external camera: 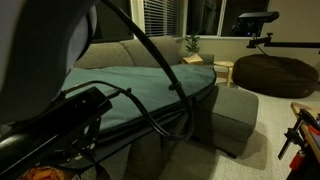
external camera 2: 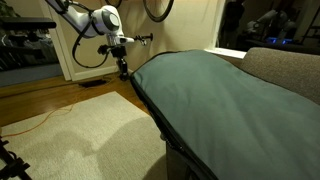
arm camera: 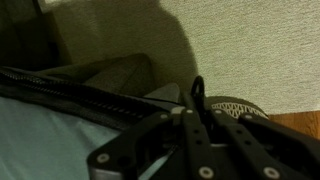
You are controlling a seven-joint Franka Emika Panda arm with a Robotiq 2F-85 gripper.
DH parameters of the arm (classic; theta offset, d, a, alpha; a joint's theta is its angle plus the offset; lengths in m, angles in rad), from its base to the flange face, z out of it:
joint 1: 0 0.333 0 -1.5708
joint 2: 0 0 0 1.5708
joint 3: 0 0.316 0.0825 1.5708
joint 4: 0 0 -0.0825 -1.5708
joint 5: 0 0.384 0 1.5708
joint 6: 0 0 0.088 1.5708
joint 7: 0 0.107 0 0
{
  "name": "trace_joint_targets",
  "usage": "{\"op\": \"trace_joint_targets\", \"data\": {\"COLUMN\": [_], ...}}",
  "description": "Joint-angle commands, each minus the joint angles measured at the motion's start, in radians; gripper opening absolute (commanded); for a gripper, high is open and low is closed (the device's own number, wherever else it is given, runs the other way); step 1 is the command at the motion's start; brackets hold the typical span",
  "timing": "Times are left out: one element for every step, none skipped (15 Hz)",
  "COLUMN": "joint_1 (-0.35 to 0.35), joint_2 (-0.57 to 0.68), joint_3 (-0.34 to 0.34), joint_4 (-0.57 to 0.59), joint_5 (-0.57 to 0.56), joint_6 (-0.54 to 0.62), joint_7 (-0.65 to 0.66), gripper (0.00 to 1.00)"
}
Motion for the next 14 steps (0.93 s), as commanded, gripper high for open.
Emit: {"op": "trace_joint_targets", "data": {"joint_1": [0.015,0.013,0.013,0.000,0.002,0.006,0.012,0.017,0.019,0.018,0.017,0.015,0.015,0.015], "joint_2": [-0.008,-0.007,-0.007,0.002,0.002,0.001,0.001,0.001,0.001,0.001,0.001,0.001,0.001,0.001], "joint_3": [0.054,0.056,0.055,0.008,0.024,0.040,0.049,0.052,0.053,0.052,0.052,0.052,0.052,0.052], "joint_4": [0.054,0.055,0.054,0.009,0.021,0.034,0.044,0.050,0.052,0.052,0.052,0.052,0.052,0.052], "joint_5": [0.031,0.032,0.031,0.004,0.009,0.014,0.015,0.017,0.017,0.017,0.018,0.018,0.018,0.018], "joint_6": [-0.036,-0.043,-0.043,-0.004,-0.004,-0.004,-0.006,-0.009,-0.011,-0.011,-0.012,-0.012,-0.012,-0.012], "joint_7": [0.020,0.014,0.017,0.001,0.001,0.001,0.002,0.003,0.004,0.004,0.004,0.004,0.004,0.004], "gripper": [0.07,0.32,0.32,0.13,0.19,0.25,0.32,0.33,0.33,0.33,0.33,0.33,0.33,0.33]}}
